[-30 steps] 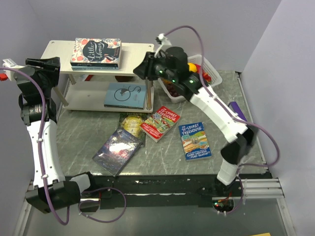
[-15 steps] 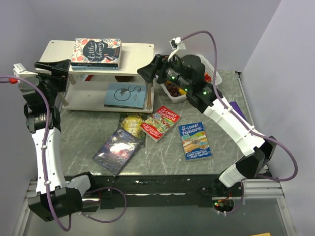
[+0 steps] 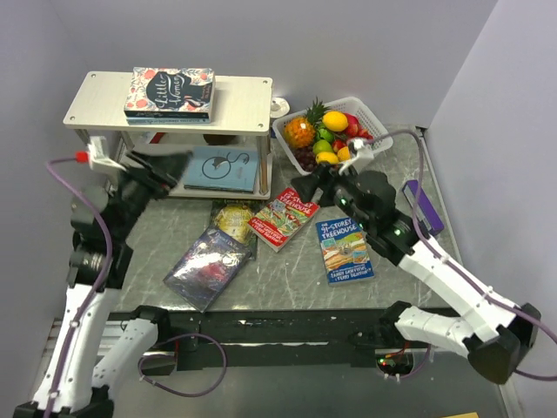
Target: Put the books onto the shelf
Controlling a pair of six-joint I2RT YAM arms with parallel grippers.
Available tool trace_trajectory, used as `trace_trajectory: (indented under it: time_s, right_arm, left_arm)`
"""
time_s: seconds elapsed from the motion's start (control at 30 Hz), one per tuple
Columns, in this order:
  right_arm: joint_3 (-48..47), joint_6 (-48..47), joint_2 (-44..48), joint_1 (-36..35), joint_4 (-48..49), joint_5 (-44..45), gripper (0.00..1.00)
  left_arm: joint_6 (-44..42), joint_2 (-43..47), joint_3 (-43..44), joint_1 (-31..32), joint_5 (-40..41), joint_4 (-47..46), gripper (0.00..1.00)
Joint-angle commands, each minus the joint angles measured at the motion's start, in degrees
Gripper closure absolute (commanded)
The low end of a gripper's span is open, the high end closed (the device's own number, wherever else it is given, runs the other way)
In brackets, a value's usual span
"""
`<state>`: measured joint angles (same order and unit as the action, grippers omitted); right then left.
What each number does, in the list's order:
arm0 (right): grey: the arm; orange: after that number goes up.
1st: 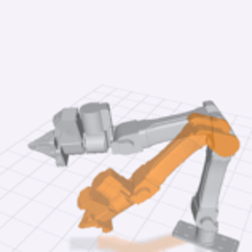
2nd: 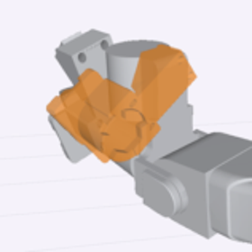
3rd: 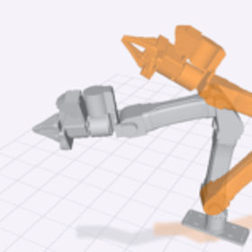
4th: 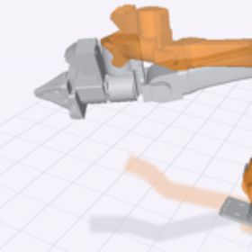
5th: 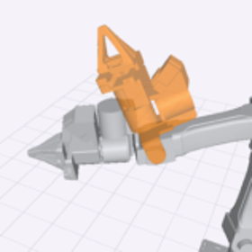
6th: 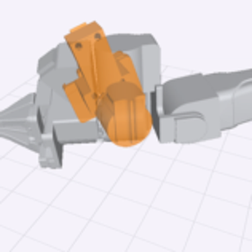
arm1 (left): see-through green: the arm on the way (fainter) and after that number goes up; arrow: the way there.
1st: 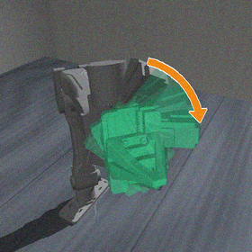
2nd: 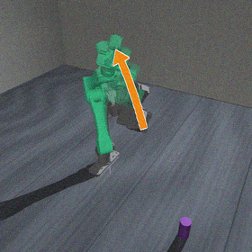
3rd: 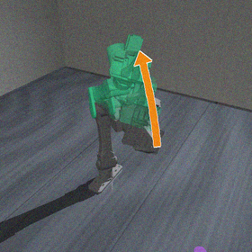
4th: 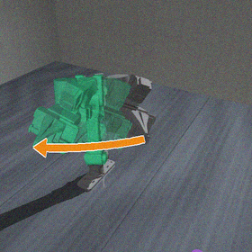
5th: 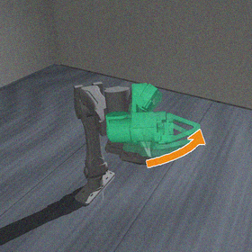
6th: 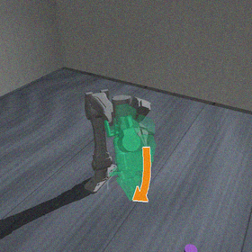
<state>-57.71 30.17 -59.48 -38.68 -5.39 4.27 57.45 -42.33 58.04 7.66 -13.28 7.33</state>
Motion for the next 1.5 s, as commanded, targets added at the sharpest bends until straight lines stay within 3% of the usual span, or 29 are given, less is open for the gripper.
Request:
trace_trajectory:
  time_s: [0.0, 0.17, 0.37, 0.5, 0.63, 0.83, 0.93, 1.07, 1.33, 1.47]
  right_arm:
    - [7.3, 2.1, 3.1, 2.4, -6.4, 4.3, 0.19]
    - [18.8, 8.9, 5.3, 9.7, -7.5, -3.9, 0.16]
    - [21.1, 5.2, 1.6, 12.8, -6.0, -5.7, 0.14]
    - [23.1, 8.2, -4.6, 12.8, 2.6, -18.6, 0.16]
    - [27.6, 17.1, -9.4, 12.7, 15.9, -26.9, 0.14]
    - [27.0, 22.1, -17.1, 12.6, 27.3, -27.7, 0.11]
    - [22.8, 24.6, -23.4, 12.7, 26.1, -29.1, 0.1]
    - [21.2, 28.2, -29.6, 12.6, 26.8, -30.5, 0.11]
    - [21.6, 33.7, -37.6, 10.8, 33.4, -32.9, 0.12]
    - [24.6, 40.0, -41.7, 10.9, 50.4, -33.0, 0.18]
  left_arm:
    - [-3.3, 3.2, -8.5, 7.8, 4.2, 3.4, 0.24]
    - [-1.5, 4.2, -21.8, 20.0, 7.1, 2.1, 0.24]
    - [3.7, -6.6, -28.8, 34.0, 12.7, -5.5, 0.22]
    - [8.5, -14.9, -31.8, 34.5, 12.0, -14.9, 0.22]
    - [10.3, -19.8, -32.6, 34.9, 13.1, -18.0, 0.22]
    - [14.0, -28.4, -33.6, 35.7, 17.6, -26.7, 0.19]
    - [15.6, -31.2, -33.1, 36.2, 18.9, -29.3, 0.19]
    - [14.2, -33.3, -28.8, 36.6, 20.0, -22.3, 0.2]
    - [14.4, -28.7, -30.9, 37.3, 23.1, -18.0, 0.21]
    - [14.4, -25.5, -32.7, 37.6, 22.5, -16.9, 0.22]
